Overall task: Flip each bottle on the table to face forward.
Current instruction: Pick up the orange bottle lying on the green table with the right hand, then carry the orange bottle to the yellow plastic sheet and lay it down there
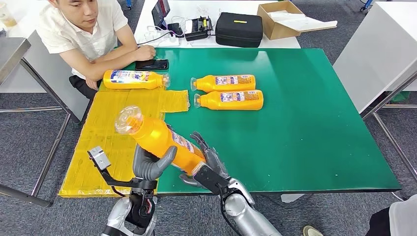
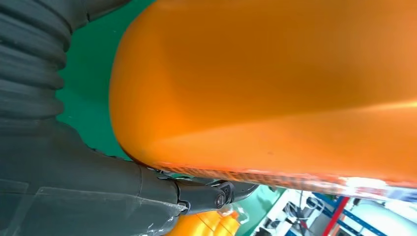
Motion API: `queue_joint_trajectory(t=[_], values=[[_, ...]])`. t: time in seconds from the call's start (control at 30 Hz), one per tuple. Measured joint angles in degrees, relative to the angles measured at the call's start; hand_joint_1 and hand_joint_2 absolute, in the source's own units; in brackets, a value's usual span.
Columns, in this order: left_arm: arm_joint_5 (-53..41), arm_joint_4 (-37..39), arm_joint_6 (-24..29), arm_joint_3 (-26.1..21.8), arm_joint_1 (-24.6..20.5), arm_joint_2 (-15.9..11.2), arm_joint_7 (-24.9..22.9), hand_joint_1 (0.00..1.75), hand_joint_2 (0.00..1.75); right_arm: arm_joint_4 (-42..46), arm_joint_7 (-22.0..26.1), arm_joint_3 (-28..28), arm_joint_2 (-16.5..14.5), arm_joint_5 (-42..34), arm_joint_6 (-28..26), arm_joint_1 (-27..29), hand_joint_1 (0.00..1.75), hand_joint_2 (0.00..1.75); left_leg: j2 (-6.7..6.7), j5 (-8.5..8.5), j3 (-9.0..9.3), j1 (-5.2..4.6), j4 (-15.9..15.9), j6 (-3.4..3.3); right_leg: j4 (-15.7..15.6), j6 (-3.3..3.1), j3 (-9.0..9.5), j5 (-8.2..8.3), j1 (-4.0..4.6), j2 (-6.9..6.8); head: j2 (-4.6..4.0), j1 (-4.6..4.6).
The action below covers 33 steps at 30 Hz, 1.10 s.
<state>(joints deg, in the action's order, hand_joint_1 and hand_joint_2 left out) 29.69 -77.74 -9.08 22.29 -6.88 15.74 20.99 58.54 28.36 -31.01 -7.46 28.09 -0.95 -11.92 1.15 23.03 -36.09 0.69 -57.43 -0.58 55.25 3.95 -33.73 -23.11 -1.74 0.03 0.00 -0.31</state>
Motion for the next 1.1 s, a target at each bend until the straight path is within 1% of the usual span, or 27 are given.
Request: queue_joint_trajectory(t=[0.07, 0.13, 0.2, 0.3, 0.37, 0.47, 0.57, 0.67, 0.73, 0.8, 0.87, 0.97, 1.1], values=[[-3.0, -0.1, 3.6, 0.0, 0.0, 0.0, 1.1, 1.75, 1.75, -0.4, -0.3, 0.3, -0.1, 0.9, -1.0, 0.1, 0.00, 1.75, 0.00, 0.00, 0.00, 0.00, 0.0, 0.00, 0.0, 0.00, -0.01, 0.00, 0.00, 0.00, 0.00, 0.00], [-7.8, -0.4, 9.3, -0.1, -0.1, 0.0, 2.6, 1.75, 1.75, -0.8, -1.2, 0.6, -0.2, 3.0, -3.8, 0.4, 0.00, 1.75, 0.01, 0.00, -0.01, 0.00, 0.0, 0.00, 0.0, 0.00, -0.01, 0.00, 0.00, -0.01, 0.00, 0.00], [-13.3, -0.9, 14.3, -0.2, -0.3, -0.1, 3.4, 1.75, 1.75, -1.1, -3.3, 1.0, -0.3, 7.6, -9.9, 0.7, 0.00, 1.75, 0.02, -0.01, -0.02, 0.00, 0.0, 0.00, 0.0, 0.00, -0.01, 0.00, 0.00, -0.01, 0.00, 0.00], [-27.1, -1.4, 23.1, -0.4, -0.4, -0.5, 4.8, 1.75, 1.75, -1.3, -8.2, 2.2, -0.1, 18.0, -22.2, 0.8, 0.00, 1.75, 0.00, -0.01, -0.03, 0.00, 0.0, 0.00, 0.0, 0.00, -0.01, 0.01, 0.00, 0.00, 0.00, 0.00], [-34.6, -1.6, 27.2, -0.9, -0.5, -0.9, 5.3, 1.75, 1.75, -1.3, -9.9, 3.5, 0.3, 22.1, -26.5, 0.8, 0.00, 1.75, 0.00, -0.01, -0.03, 0.00, 0.0, 0.00, 0.0, 0.00, -0.01, 0.01, 0.00, 0.00, 0.00, 0.00], [-42.1, -1.7, 30.8, -2.1, -0.6, -1.2, 5.4, 1.75, 1.75, -1.1, -10.3, 5.8, 0.6, 24.5, -28.9, 0.8, 0.00, 1.75, 0.00, -0.01, -0.03, 0.00, 0.0, 0.00, 0.0, 0.00, -0.02, 0.01, 0.00, -0.01, 0.00, 0.00], [-51.5, -1.8, 34.8, -3.1, -1.0, -1.4, 4.9, 1.75, 1.75, -0.6, -10.5, 8.2, 0.9, 26.5, -29.9, 0.8, 0.00, 1.75, 0.00, -0.01, -0.03, 0.00, 0.0, 0.00, 0.0, 0.00, -0.02, 0.01, 0.00, -0.01, 0.00, 0.00], [-65.0, -0.9, 39.0, -3.5, -2.3, -2.3, 1.8, 1.75, 1.75, -0.4, -10.2, 9.9, 1.0, 26.8, -29.4, 0.4, 0.00, 1.75, 0.00, -0.02, -0.03, 0.00, 0.0, 0.01, 0.0, 0.00, -0.02, 0.01, 0.00, 0.00, 0.00, 0.00], [-73.8, 0.9, 39.8, -3.7, -3.7, -3.4, -1.3, 1.75, 1.75, -0.4, -9.6, 10.7, 1.0, 26.4, -28.4, 0.1, 0.00, 1.75, 0.00, -0.04, -0.02, 0.00, 0.0, 0.03, 0.0, -0.01, -0.02, 0.02, 0.00, 0.00, 0.00, 0.00], [-79.5, 3.7, 39.2, -3.8, -5.0, -4.4, -3.4, 1.75, 1.75, -0.4, -8.8, 11.2, 0.9, 25.9, -27.2, -0.2, 0.00, 1.75, 0.00, -0.07, -0.02, 0.01, 0.0, 0.05, 0.0, -0.01, -0.02, 0.02, 0.00, 0.00, 0.00, 0.00], [-81.5, 6.5, 37.9, -4.0, -6.1, -5.0, -4.3, 1.75, 1.75, -0.4, -8.3, 11.6, 0.7, 25.5, -26.3, -0.4, 0.00, 1.75, 0.00, -0.07, -0.02, 0.01, 0.0, 0.05, 0.0, -0.01, -0.02, 0.03, 0.00, 0.00, 0.00, 0.00], [-82.2, 10.1, 35.5, -4.3, -7.7, -5.8, -5.2, 1.75, 1.75, -0.4, -7.9, 12.2, 0.6, 25.1, -25.5, -0.4, 0.00, 1.75, 0.00, -0.08, -0.03, 0.01, 0.0, 0.05, 0.0, -0.01, -0.02, 0.02, 0.00, 0.00, 0.00, 0.01], [-83.0, 13.0, 34.4, -4.4, -9.1, -6.6, -5.7, 1.75, 1.75, -0.4, -7.6, 12.6, 0.5, 25.0, -25.3, -0.4, 0.00, 1.75, 0.00, -0.07, -0.05, 0.01, 0.0, 0.05, 0.0, 0.00, -0.04, 0.02, 0.00, 0.00, 0.00, 0.00]])
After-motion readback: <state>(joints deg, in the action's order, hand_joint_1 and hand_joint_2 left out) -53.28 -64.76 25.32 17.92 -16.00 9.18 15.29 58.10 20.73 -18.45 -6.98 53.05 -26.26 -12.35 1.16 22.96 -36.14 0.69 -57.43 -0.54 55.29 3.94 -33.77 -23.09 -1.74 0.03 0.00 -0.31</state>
